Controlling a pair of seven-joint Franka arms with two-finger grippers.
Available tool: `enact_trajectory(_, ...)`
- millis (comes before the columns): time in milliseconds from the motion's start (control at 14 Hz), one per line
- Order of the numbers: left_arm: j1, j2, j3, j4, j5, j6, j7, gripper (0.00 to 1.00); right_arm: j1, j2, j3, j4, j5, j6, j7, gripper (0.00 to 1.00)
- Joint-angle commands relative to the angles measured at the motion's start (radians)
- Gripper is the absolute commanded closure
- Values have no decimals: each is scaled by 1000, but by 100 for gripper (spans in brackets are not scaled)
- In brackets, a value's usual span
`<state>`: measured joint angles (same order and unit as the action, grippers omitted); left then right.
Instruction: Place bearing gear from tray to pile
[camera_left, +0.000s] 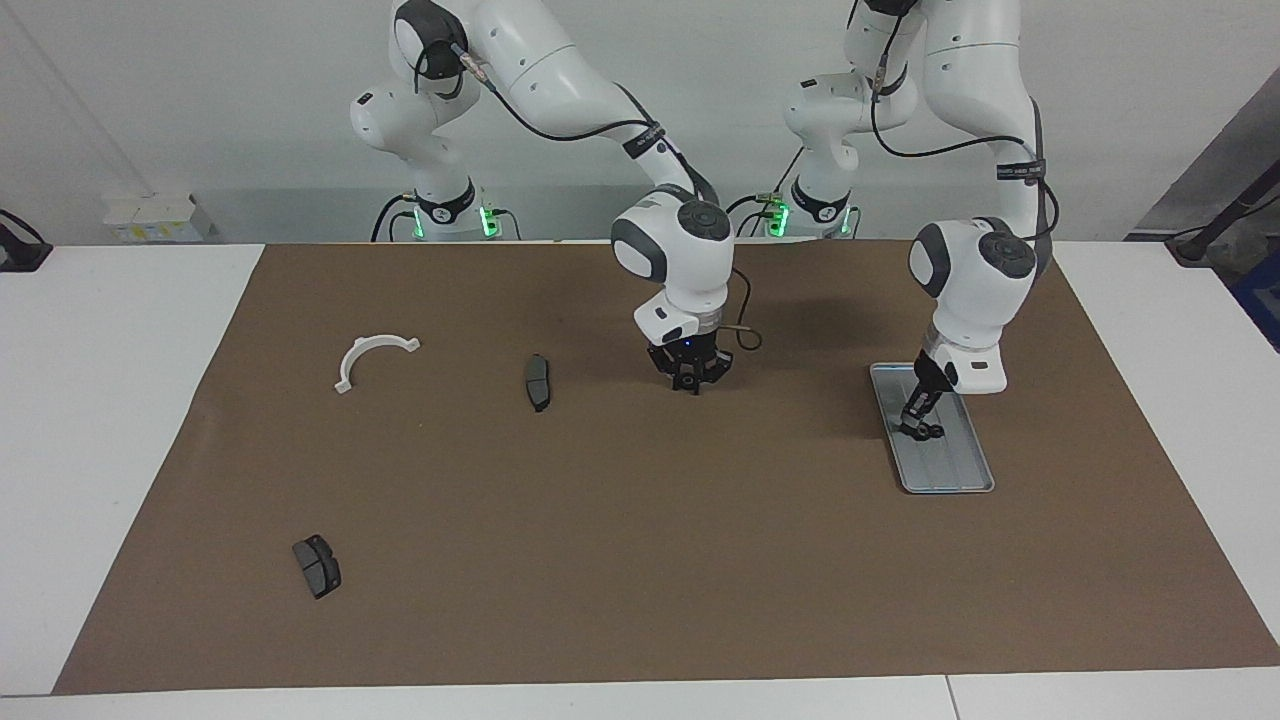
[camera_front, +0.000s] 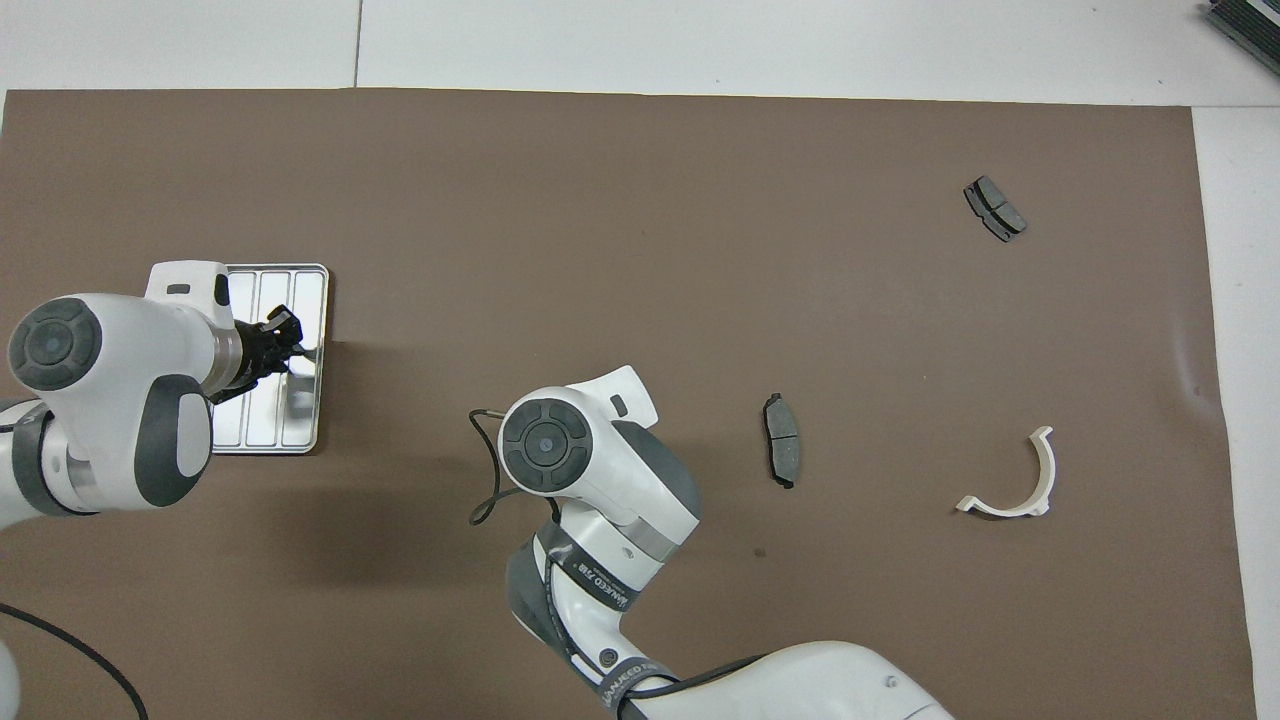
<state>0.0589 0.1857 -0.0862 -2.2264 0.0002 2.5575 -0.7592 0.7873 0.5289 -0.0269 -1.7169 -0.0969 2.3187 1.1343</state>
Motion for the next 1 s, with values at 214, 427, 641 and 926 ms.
enact_trajectory(214,2,-11,5,-12,-3,21,-8,63,-80,-140,-4,-123,-53,-15,-74,100)
enact_trajectory(427,4,-12,5,-15,-3,21,6,52,-154,-285,-4,-252,-50,-12,-180,100)
enact_trajectory(641,18,-11,3,-18,-3,33,6,52,-233,-378,-4,-326,-46,-21,-260,100)
enact_trajectory(926,18,9,5,-18,-3,64,-8,56,-397,-418,-2,-400,-35,-10,-477,100)
